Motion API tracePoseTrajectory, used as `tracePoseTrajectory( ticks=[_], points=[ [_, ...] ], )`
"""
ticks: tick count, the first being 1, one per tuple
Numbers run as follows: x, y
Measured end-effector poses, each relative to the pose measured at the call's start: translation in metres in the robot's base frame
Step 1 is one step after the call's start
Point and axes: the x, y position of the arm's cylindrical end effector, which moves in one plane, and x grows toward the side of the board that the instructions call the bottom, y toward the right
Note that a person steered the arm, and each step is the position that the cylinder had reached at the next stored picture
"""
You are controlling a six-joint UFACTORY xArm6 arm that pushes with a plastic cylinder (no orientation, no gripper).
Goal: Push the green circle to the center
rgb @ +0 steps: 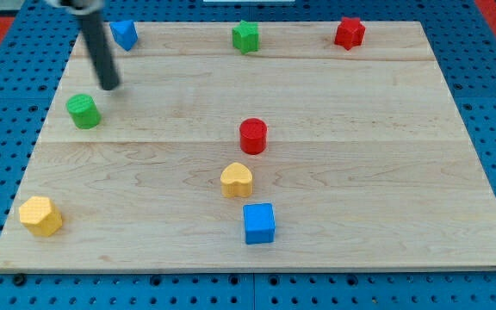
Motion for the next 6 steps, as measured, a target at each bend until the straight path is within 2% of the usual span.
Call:
tracePoseTrajectory(
  ticks=[1,2,3,5,6],
  points=[
    [0.009,-0.051],
    [0.057,-0.041],
    [0.067,0.001],
    [0.058,0.147],
    [0.058,0.199]
  ],
)
